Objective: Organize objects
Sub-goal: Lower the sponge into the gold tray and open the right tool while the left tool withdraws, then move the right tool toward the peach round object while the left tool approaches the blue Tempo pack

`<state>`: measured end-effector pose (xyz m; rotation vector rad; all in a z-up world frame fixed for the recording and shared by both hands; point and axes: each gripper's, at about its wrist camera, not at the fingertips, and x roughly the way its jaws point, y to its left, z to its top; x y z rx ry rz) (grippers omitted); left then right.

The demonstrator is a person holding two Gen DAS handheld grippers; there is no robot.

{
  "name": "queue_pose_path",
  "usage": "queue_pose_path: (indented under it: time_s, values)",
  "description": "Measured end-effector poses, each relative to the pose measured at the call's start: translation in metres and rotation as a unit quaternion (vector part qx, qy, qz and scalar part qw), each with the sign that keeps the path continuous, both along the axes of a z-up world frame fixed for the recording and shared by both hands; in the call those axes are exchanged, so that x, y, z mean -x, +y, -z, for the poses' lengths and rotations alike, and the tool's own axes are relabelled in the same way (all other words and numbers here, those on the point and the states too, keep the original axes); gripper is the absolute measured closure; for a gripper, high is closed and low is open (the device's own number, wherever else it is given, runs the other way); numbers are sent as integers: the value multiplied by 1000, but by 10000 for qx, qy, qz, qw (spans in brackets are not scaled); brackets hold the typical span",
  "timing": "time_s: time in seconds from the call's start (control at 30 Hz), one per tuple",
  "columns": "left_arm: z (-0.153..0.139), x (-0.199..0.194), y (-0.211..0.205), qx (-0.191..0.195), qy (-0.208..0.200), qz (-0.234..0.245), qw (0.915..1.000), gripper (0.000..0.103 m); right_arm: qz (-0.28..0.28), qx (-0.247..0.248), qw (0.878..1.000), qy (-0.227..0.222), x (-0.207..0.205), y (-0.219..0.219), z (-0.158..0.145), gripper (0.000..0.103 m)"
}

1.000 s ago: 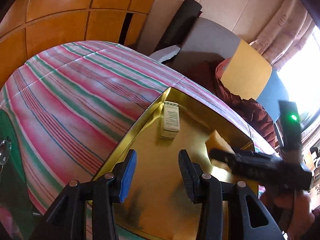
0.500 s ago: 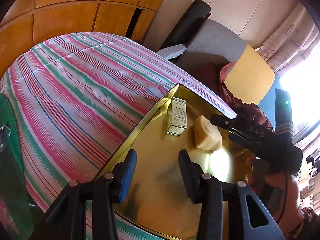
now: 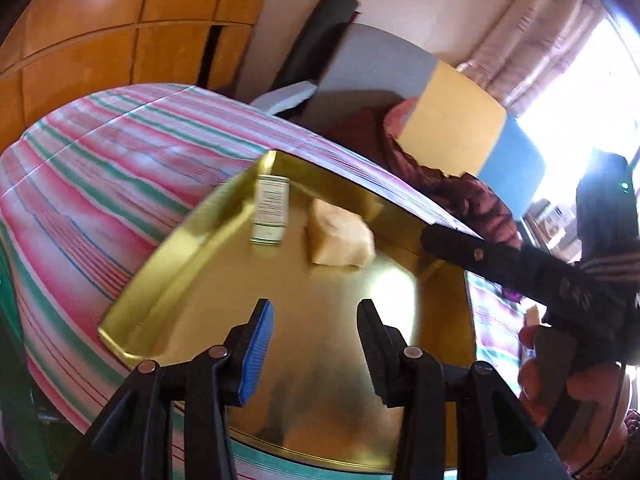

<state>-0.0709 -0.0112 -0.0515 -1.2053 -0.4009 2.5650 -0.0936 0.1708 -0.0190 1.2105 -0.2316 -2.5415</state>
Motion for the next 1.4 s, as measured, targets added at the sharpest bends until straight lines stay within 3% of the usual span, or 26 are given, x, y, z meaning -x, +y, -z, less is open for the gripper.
queue_pose_path:
  time_s: [0.33,0.53,0.93,1.03,1.23,1.4]
  values:
    - [-10,-33,53,272,216,835,9959,59,486,-424,9979,55,-69,72,3,8]
    - [-13,-56,85,158,321,1488,9882,59,999,-558,9934,-23,-110,134,10,8]
    - [-8,-100,151,305,267,2427,9693,58,2179,-1212,9681,-242,-154,266,29,7]
    - [-6,-110,160,350,255,2574,9653,58,2204,-1154,9676,-430,-154,288,36,7]
    - [-1,-119,175,460,196,2715,9611,58,1719,-976,9775,-739,-151,297,57,9]
    - [5,-120,185,627,99,2764,9590,58,1553,-1414,9759,-596,-152,288,66,9]
